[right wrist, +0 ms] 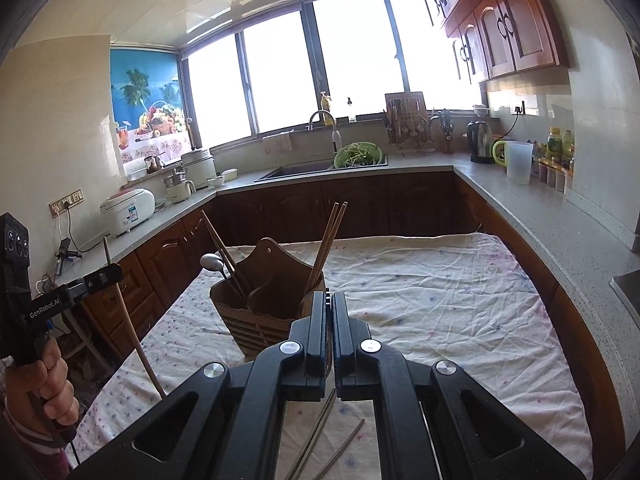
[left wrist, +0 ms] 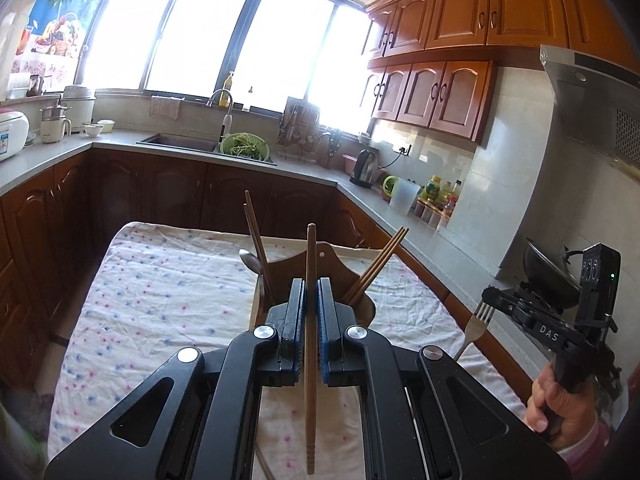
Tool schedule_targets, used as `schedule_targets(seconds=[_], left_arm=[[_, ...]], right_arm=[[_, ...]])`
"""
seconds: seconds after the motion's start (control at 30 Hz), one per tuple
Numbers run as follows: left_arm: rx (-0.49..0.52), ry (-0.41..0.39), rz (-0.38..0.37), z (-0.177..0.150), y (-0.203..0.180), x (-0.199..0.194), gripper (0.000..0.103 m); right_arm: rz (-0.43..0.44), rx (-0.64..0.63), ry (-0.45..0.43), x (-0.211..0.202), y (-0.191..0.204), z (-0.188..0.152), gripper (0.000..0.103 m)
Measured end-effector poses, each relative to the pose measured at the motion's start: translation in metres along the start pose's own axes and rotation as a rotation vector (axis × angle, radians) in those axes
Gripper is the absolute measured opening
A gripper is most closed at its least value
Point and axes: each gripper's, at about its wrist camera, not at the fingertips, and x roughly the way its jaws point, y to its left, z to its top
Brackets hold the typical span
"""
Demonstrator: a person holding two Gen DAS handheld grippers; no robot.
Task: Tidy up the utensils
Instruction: 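Lift the fork and chopstick and carry them toward the wooden holder, then lower the fork and chopstick into the wooden holder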
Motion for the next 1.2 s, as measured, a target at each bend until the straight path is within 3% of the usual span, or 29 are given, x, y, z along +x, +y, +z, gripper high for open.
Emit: schedule_targets(seconds=[0.63,1.0,1.2], left_arm=[[-0.007,-0.082,0.012,0.038,0.012,0.02,0.005],[0.027,-0.201,0.019,0.087,0.011,0.042,0.005],[0.051,-0.269,0.064,0.092,0.011,0.064,0.005]], right_arm=[[0.0,-0.044,-0.055,0.03,0.007,0.037,0.002],[-0.025,-0.102,-0.136,0.053,0.017,0.072,0.002],[-0.063,-0.165,-0.156,0.074,0.027,0.077,0.002]])
